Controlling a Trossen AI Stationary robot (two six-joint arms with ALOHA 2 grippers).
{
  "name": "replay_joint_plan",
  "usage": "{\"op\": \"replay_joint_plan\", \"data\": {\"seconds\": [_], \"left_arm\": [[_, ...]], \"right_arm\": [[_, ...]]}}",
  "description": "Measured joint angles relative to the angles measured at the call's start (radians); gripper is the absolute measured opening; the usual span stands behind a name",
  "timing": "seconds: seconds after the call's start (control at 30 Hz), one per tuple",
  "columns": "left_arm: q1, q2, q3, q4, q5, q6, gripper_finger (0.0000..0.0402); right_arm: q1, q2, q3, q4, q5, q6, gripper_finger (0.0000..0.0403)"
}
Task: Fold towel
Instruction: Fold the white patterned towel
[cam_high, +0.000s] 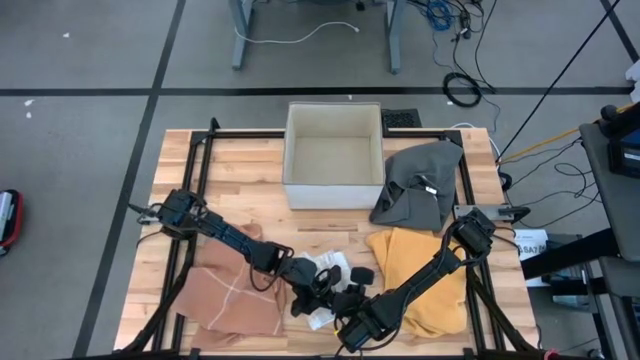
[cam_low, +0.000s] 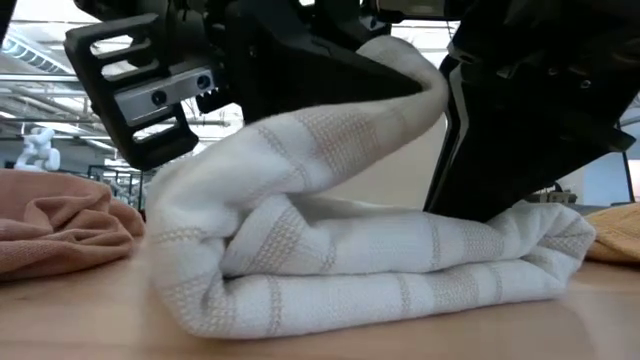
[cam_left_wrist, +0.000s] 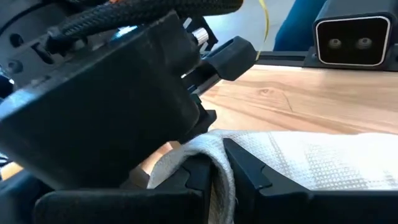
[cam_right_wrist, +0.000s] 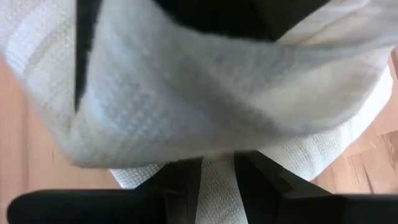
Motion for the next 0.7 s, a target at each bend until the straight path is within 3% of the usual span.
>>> {"op": "replay_joint_plan", "data": {"seconds": [0.7], "left_arm": [[0.062,0.0,0.016,0.002,0.093,0.059,0.0043]], "right_arm": [[0.0,-0.004,0.0,0.008,-0.011,-0.017,0.0084]]}}
